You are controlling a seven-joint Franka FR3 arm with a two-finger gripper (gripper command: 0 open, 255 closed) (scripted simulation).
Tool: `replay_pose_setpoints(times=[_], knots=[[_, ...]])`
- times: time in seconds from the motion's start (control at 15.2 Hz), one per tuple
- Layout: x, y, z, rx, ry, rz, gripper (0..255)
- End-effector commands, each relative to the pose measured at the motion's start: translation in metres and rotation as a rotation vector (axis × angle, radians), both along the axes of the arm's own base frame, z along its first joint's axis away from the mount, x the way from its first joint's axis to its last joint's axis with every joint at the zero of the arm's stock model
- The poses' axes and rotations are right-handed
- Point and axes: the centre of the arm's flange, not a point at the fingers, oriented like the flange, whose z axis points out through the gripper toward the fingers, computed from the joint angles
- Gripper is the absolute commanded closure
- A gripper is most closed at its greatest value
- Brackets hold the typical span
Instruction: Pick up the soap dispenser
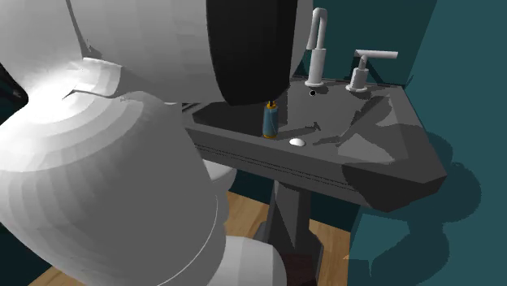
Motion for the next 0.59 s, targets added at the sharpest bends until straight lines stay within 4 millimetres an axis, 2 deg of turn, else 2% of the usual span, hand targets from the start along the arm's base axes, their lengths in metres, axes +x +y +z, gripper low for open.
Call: replay_pose_setpoints(times=[0.0, 0.53], knots=[[0.026, -0.007, 0.0, -0.003, -0.006, 0.008, 0], [0.124, -0.034, -0.004, -0.014, -0.028, 0.039, 0]])
